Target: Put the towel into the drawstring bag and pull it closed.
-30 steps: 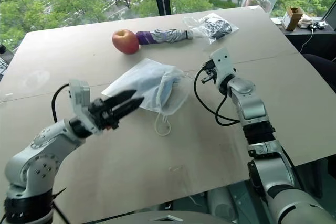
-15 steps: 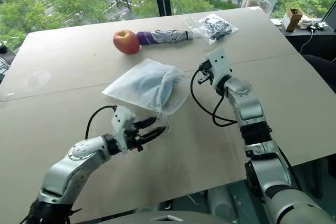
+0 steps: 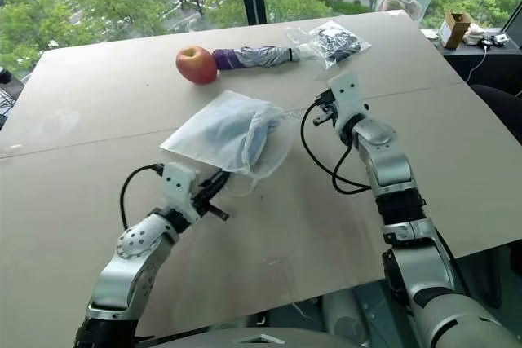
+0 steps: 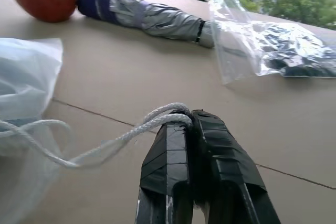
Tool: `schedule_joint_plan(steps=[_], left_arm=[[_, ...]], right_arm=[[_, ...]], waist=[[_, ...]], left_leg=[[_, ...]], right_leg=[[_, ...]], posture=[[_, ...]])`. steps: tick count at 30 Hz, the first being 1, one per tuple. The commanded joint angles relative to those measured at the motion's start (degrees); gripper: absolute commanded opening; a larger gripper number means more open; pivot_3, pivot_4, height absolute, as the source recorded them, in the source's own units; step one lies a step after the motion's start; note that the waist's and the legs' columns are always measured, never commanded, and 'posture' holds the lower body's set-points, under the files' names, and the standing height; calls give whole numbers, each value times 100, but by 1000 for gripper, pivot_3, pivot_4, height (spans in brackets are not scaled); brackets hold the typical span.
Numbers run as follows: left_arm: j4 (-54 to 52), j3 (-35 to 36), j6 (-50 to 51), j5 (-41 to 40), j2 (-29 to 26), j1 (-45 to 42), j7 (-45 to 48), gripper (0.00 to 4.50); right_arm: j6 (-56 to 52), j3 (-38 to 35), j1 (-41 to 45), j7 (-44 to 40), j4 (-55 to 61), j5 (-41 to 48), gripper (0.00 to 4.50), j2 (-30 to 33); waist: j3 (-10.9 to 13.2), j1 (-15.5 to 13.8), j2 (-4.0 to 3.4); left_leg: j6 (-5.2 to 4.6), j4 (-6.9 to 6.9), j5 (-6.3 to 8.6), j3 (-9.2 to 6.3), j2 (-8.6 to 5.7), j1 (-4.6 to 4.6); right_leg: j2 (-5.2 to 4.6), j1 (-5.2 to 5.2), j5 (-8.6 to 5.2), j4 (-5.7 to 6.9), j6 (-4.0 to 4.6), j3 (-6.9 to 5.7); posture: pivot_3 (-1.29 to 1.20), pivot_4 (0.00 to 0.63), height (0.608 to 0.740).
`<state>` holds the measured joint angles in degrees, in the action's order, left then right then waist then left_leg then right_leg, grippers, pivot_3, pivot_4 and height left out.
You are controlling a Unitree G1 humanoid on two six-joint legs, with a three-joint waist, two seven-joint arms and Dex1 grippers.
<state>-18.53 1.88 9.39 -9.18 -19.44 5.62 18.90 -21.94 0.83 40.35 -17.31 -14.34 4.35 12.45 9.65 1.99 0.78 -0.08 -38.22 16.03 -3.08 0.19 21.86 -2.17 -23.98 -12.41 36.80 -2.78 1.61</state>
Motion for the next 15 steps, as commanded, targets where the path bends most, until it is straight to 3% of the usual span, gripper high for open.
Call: schedule_joint_plan(steps=[1,4,9,15], left_arm=[[-185,505,-629,1162,195,-73,-1363,64],[-250,802,-830,2088,228,-196,-2270,64],[-577,1071,-1007,3285,-186,-511,-2818,64],[-497,1560,-830,3844,-616,-1215,-3137,64]], right_arm=[[338,-345,212,634,-102,-135,0,-35],[525,-561,318,1208,-315,-240,0,-79],[923,-865,374,2067,-444,-408,0,-65],[1380,-1218,425,2848,-516,-540,0,88]], waist=[[0,-13,0],[0,-15,0],[0,-25,0],[0,-23,0]], left_leg=[[0,0,0,0,-1,0],[0,0,0,3,-3,0],[0,0,0,8,-3,6],[0,1,0,13,-4,10]], right_leg=[[-1,0,0,0,0,0],[-2,0,1,0,0,0],[-2,-3,1,0,-1,-3],[-4,-8,1,3,-1,-3]], posture=[[0,150,740],[0,150,740],[0,150,740],[0,150,740]])
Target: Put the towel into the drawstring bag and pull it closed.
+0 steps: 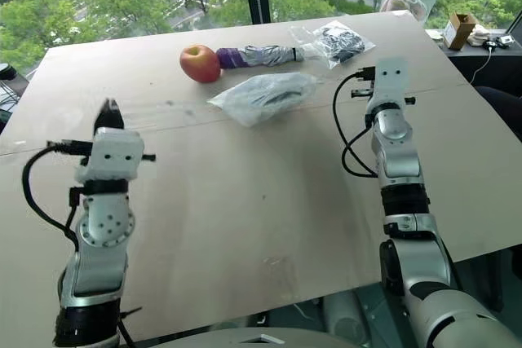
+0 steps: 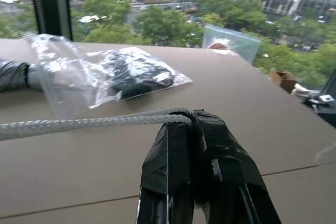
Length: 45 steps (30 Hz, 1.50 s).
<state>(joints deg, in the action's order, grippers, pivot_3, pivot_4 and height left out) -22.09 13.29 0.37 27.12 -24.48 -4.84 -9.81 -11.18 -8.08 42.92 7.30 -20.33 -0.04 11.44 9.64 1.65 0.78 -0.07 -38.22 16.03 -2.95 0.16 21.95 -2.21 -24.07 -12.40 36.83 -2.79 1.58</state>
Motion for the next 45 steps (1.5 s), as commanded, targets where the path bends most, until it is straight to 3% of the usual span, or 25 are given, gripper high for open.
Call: schedule_joint_plan(steps=[1,10,15,18,21,25,30,32,34,37,40,41,45], left_arm=[[-54,545,167,231,-155,-276,-319,64],[556,1453,916,-132,39,-552,-706,64],[615,1957,1345,-614,553,-685,-1129,64],[691,2004,1207,-849,571,-752,-1123,64],[827,1690,974,-1406,513,-825,-584,64],[914,1001,583,-1890,297,-633,494,64],[635,390,498,-3246,18,-48,2549,64],[529,221,508,-3622,-276,405,3385,558],[546,168,622,-4009,-575,909,4107,1406],[409,308,1047,-5060,-817,1713,5196,2856],[241,620,1704,-5856,-884,2186,5451,4231],[226,658,1699,-5804,-925,2310,5457,4404],[130,786,1476,-5487,-1065,2749,5480,4404]], right_arm=[[354,-389,181,501,53,-101,0,220],[239,-1089,200,1496,-183,272,0,236],[4,-1510,176,2055,-222,664,0,191],[-31,-1551,229,1995,-254,943,0,217],[-202,-982,418,273,-200,1615,0,188],[-866,87,-25,-2139,732,2153,0,362],[-1073,959,-1307,-4701,1972,2478,0,1451],[-901,1147,-1810,-5462,1894,2302,631,2049],[-692,1164,-2144,-5994,1674,2179,1483,2505],[-325,899,-2301,-6305,1477,2253,2976,2676],[-374,811,-2444,-7051,1349,2433,4270,3012],[-165,786,-2433,-7149,1153,2337,4424,3068],[461,593,-2385,-7419,491,2176,4424,3204]], waist=[[0,22,0],[-1,61,1],[-1,54,2],[-3,53,5],[-3,75,5],[-3,74,5],[-3,-18,3],[-3,-64,4],[-2,-69,2],[0,7,1],[4,40,3],[5,36,3],[3,31,6]], left_leg=[[0,0,0,1,0,-1],[0,4,0,4,6,2],[0,3,0,3,13,1],[0,2,0,4,13,2],[0,2,0,6,12,0],[-1,3,0,9,10,-3],[-1,4,1,-6,14,11],[-3,0,2,-4,11,14],[-13,-2,7,8,10,6],[-15,-1,9,22,17,-13],[-15,-3,8,25,29,-20],[-15,-7,8,18,30,-20],[-16,-12,8,15,30,-43]], right_leg=[[0,0,0,0,0,1],[0,-4,0,0,-1,2],[-5,-4,1,0,-2,4],[-4,-4,1,4,-1,1],[-3,-4,1,6,-1,3],[8,-4,1,5,-1,2],[0,-1,0,-12,-1,-14],[-11,-2,-1,-14,-2,-10],[-14,5,-1,-22,-2,-6],[-5,12,-3,-20,0,7],[12,13,-5,-14,1,9],[17,15,-5,-10,0,4],[32,41,-24,-9,13,2]], posture=[[0,150,740],[0,150,740],[0,150,740],[0,150,740],[0,150,740],[0,150,740],[0,150,740],[0,150,740],[0,150,740],[0,150,740],[0,150,740],[0,150,740],[0,150,740]])
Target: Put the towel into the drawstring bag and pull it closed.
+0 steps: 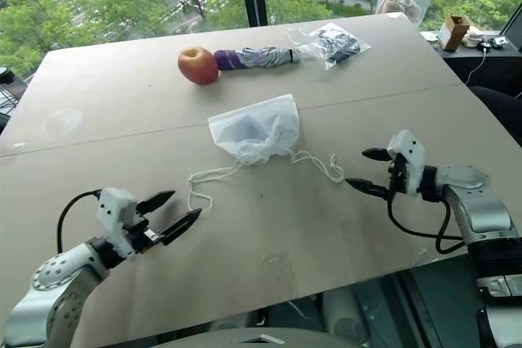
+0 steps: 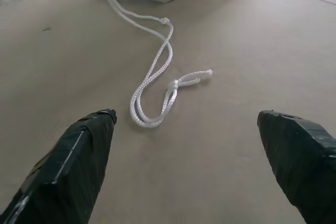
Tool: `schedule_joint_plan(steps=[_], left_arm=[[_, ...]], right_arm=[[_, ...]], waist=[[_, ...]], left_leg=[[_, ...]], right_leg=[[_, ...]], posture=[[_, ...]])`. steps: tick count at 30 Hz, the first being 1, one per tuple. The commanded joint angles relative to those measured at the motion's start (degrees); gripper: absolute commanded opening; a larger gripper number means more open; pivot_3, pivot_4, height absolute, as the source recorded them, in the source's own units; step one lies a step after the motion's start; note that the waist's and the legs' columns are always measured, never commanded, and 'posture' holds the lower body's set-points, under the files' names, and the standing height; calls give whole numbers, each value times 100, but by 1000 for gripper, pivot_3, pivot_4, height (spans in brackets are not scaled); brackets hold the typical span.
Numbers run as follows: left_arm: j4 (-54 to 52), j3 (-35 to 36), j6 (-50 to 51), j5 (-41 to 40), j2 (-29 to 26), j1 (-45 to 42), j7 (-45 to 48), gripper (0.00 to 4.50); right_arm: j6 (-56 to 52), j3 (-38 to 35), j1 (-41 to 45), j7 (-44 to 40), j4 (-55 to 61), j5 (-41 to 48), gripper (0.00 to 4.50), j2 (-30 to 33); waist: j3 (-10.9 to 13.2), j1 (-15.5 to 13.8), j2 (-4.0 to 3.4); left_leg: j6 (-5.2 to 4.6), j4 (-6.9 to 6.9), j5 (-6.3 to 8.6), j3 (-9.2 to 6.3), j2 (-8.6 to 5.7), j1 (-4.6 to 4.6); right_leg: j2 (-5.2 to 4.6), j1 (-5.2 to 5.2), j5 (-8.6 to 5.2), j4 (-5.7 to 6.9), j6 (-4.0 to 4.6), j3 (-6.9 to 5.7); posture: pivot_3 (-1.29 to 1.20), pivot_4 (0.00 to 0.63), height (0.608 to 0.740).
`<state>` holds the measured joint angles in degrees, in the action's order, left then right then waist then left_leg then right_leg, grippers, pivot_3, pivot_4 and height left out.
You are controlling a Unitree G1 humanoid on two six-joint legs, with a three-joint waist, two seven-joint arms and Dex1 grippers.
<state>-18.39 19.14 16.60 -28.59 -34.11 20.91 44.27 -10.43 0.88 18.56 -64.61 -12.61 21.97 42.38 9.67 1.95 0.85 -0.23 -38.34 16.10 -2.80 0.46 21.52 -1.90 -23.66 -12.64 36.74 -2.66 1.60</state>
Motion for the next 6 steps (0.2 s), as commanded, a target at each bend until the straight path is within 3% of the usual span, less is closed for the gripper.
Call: schedule_joint_plan(steps=[1,6], left_arm=[[-256,250,-161,45,-131,235,130,4404],[-184,356,-468,52,-174,308,331,4404]], right_arm=[[496,-347,71,-287,-411,-21,4424,109],[996,-484,106,-522,-875,-53,4424,40]], waist=[[0,0,-1],[0,-2,0]], left_leg=[[0,0,0,4,-1,0],[0,-4,0,9,-4,3]], right_leg=[[-1,0,0,0,0,4],[-5,-1,12,-2,17,9]], posture=[[0,150,740],[0,150,740]])
